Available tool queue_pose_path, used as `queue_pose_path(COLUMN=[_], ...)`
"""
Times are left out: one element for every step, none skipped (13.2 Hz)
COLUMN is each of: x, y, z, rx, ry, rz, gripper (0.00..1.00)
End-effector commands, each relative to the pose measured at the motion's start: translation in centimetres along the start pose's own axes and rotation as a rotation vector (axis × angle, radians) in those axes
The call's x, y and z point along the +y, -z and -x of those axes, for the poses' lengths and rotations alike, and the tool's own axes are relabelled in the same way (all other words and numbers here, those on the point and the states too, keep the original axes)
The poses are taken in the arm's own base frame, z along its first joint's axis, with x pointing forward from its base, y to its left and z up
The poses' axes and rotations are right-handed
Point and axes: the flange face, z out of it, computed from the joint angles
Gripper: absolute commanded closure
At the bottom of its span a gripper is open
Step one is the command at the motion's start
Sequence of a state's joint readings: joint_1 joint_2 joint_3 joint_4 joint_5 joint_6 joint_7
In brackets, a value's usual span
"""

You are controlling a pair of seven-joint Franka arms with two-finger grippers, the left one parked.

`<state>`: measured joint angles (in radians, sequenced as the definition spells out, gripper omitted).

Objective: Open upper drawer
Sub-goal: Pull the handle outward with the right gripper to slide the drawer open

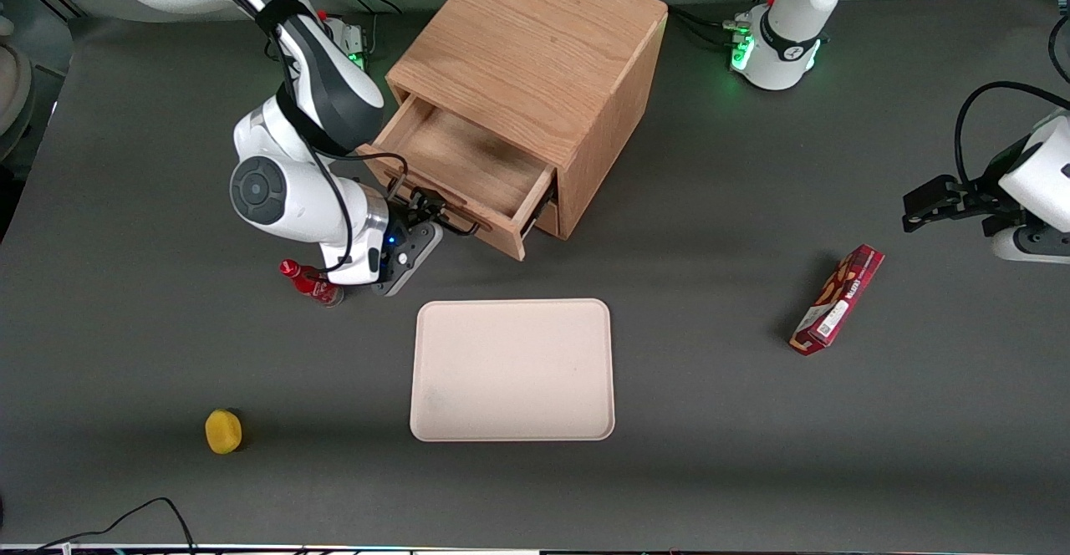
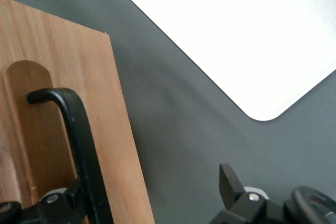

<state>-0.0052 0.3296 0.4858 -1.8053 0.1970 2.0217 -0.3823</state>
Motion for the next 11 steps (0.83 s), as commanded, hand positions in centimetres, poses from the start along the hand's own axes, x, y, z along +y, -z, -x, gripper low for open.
queue_pose_path(x=[2.0,2.4,2.6,3.3,3.9,4.4,4.7,5.5,6.2,6.5,6.8], y=[0.8,1.0,1.2,1.4,1.4,1.3,1.3,1.6,1.9,2.3,2.5], z=[-0.3,-0.4,-0.5,-0.5,-0.5,-0.5,-0.6,-0.6,-0.6,-0.7,-0.7], rx=[-0.005,-0.009,-0.009,-0.007,-0.012,-0.017,-0.025,-0.026,-0.030,-0.034,-0.036], ry=[0.034,0.037,0.041,0.034,0.043,0.049,0.051,0.043,0.047,0.060,0.063], rz=[0.004,-0.001,-0.003,0.001,0.011,0.023,0.025,0.024,0.023,0.029,0.028], gripper=[0.00,0.00,0.00,0.00,0.00,0.00,0.00,0.00,0.00,0.00,0.00])
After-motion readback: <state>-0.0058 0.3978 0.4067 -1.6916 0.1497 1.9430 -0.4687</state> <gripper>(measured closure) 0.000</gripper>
